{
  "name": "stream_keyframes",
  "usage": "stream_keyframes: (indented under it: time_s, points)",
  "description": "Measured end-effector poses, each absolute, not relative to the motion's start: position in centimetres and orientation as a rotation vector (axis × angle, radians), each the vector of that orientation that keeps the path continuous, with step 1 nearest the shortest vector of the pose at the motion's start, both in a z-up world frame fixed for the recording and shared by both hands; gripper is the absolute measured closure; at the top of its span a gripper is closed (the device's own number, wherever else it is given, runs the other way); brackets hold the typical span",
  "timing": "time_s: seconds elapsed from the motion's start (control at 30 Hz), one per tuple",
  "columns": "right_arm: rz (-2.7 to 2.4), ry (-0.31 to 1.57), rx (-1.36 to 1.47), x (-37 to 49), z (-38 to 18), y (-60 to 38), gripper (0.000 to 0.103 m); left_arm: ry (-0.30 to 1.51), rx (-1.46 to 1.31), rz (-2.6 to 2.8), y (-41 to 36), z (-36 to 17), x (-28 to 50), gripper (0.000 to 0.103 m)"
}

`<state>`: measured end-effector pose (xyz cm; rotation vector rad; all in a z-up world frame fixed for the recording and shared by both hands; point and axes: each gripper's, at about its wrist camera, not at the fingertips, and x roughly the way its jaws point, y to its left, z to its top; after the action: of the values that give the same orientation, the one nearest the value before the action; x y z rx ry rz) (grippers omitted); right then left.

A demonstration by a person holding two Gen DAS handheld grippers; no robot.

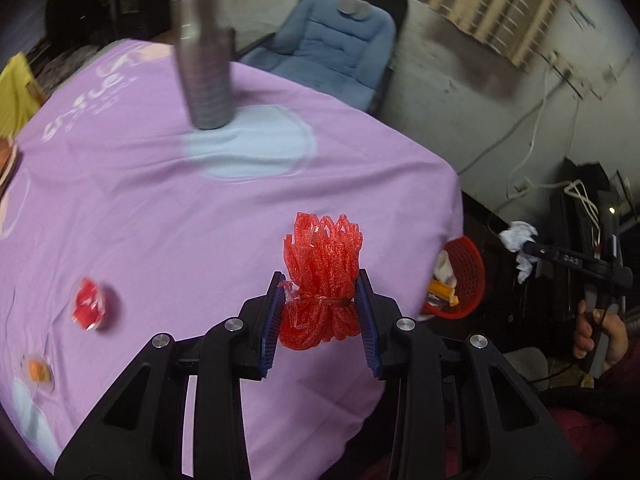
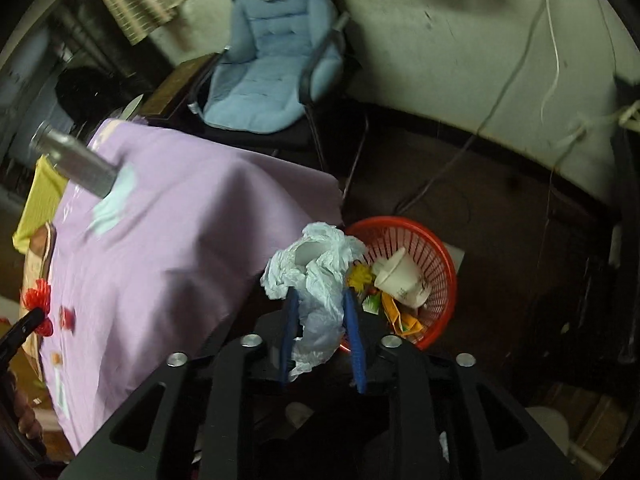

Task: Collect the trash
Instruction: 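Carry the tissue and red mesh to the red wastebasket and open both tools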

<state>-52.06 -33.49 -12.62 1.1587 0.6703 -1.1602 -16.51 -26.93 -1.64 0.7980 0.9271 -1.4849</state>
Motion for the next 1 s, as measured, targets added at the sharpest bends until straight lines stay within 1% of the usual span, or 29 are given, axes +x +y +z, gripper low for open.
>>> stream_keyframes:
  time_s: [0.07, 0.1, 0.23, 0.3, 0.43, 0.57, 0.67, 0.7, 0.73, 0.8, 0.87, 0.93, 1.0]
  points:
    - [-1.17, 0.632, 1.212, -53.3, -13.9, -33.9, 0.047, 0.916, 0.841, -1.51, -27.8, -1.9, -18.3, 0.067]
    - [-1.172, 0.592, 1.24, -54.3, -14.3, -34.2, 0.047, 0.909, 0.863, -1.526, -28.3, -2.0, -19.4, 0.067]
    - [-1.211, 0.554, 1.241, -55.9, -14.0, -34.6, 0.045, 0.895, 0.942, -1.591, -30.2, -3.0, -23.3, 0.067]
    - [-1.237, 0.536, 1.241, -57.2, -13.6, -34.5, 0.043, 0.883, 0.992, -1.64, -31.3, -3.7, -25.8, 0.067]
    - [-1.284, 0.479, 1.267, -60.2, -13.5, -34.0, 0.042, 0.878, 1.093, -1.748, -33.2, -5.9, -31.4, 0.067]
    - [-1.315, 0.46, 1.273, -62.4, -13.4, -32.9, 0.042, 0.881, 1.182, -1.84, -34.8, -8.2, -36.6, 0.067]
    - [-1.353, 0.473, 1.255, -63.4, -13.1, -31.9, 0.041, 0.888, 1.231, -1.904, -35.9, -9.9, -40.1, 0.065]
    - [-1.363, 0.47, 1.259, -64.0, -13.1, -31.5, 0.041, 0.892, 1.248, -1.917, -36.3, -10.5, -41.1, 0.06]
    - [-1.368, 0.466, 1.262, -64.2, -12.9, -31.3, 0.041, 0.89, 1.26, -1.918, -36.8, -10.9, -41.9, 0.051]
    - [-1.387, 0.46, 1.266, -65.0, -12.8, -30.7, 0.041, 0.883, 1.275, -1.906, -37.5, -11.4, -43.1, 0.039]
    - [-1.39, 0.441, 1.272, -65.4, -12.8, -30.5, 0.041, 0.873, 1.269, -1.911, -37.8, -11.0, -43.6, 0.034]
    - [-1.392, 0.432, 1.263, -65.3, -12.5, -30.7, 0.041, 0.832, 1.255, -1.892, -37.9, -10.3, -43.1, 0.025]
    - [-1.378, 0.424, 1.249, -64.8, -12.1, -31.5, 0.04, 0.776, 1.228, -1.864, -38.0, -9.0, -41.8, 0.022]
